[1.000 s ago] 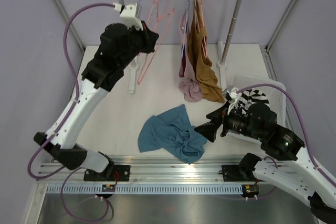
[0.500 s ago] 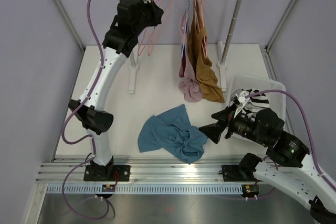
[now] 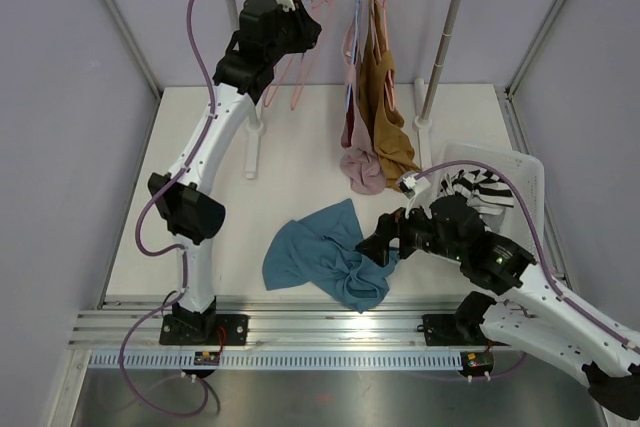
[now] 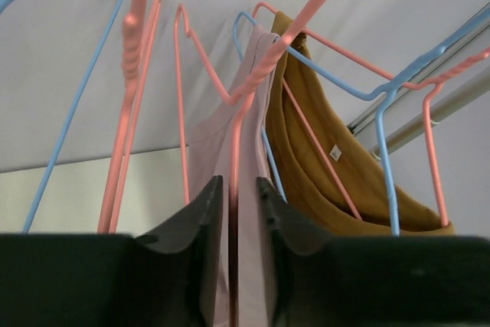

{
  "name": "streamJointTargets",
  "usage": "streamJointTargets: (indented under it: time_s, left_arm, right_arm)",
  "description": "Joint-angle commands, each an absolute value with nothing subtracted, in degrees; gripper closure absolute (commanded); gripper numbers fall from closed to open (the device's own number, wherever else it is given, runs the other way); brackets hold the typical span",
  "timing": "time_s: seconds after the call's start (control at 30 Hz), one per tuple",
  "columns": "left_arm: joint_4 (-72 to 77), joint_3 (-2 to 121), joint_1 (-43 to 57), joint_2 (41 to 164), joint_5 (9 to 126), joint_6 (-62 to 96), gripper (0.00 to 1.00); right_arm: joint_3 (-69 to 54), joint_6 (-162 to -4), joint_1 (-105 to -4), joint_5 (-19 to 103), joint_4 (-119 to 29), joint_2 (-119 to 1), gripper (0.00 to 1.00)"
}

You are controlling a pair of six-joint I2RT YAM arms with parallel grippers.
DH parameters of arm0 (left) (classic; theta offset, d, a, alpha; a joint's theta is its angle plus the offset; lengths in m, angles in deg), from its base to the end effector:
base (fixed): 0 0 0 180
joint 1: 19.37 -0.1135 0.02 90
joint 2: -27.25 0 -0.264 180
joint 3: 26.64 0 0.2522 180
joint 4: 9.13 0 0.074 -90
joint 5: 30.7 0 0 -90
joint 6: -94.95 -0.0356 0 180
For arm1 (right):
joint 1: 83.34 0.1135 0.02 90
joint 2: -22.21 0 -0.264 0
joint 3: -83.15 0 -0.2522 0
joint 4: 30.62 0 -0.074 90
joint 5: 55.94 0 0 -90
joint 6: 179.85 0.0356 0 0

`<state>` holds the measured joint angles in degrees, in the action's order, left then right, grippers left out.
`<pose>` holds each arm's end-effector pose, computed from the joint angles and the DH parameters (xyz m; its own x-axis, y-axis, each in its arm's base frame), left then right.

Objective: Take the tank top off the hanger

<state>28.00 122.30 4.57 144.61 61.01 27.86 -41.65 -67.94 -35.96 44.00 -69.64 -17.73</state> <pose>0.4248 -0.1898 0.4694 -0.2499 -0.3148 -0.9157 0.3642 0.8457 -0.3901 0.1043 0.1224 0.3054 -0.5635 -0.0696 -0.8232 -0.6699 0.6216 0.4060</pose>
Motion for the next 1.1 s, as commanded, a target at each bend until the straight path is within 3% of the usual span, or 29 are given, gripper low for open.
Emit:
streamJointTargets:
  time_s: [0.0,0.13,0.17,0.6,0.7,0.73,0.83,0.87,0.9,1.07]
  left_arm:
    - [24.41,120.11,4.53,138.88,62.99,28.67,0.58]
    - [25.54,115.37,4.88,132.64,66.83,29.38,0.27]
    - [25.81,113.18,5.14,129.84,67.47,29.12,0.01]
    - [28.00,79.96,12.35,95.03,54.47,27.00,0.01]
    - [28.88,72.84,12.53,86.77,53.24,27.88,0.01]
    - [29.15,68.73,12.53,82.31,53.23,27.97,0.01]
    - [30.63,62.64,12.53,75.52,51.92,28.50,0.01]
    - [31.34,58.88,12.53,71.41,51.39,28.67,0.01]
    - [32.13,57.19,12.53,69.10,50.78,28.85,0.01]
    - [37.23,48.04,12.53,58.90,45.51,26.92,0.01]
  right_arm:
    - [-41.16,-65.24,-35.61,41.02,-64.42,-21.81,0.01]
    - [-39.76,-64.19,-35.35,34.87,-65.66,-31.38,0.01]
    - [-40.02,-64.01,-35.26,34.42,-65.22,-32.88,0.00]
    - [-33.25,-59.97,-25.33,19.74,-66.44,-63.82,0.01]
    - [-31.50,-58.92,-23.49,16.59,-68.46,-70.32,0.16]
    - [-31.32,-58.21,-23.31,15.36,-68.47,-72.25,0.33]
    - [-31.67,-58.03,-23.31,15.34,-66.80,-72.89,0.66]
    - [-31.67,-58.29,-23.22,15.43,-66.53,-72.36,0.89]
    - [-31.49,-58.47,-23.31,15.26,-67.14,-71.66,1.00]
    - [-28.51,-59.17,-23.31,9.64,-73.99,-59.20,1.00]
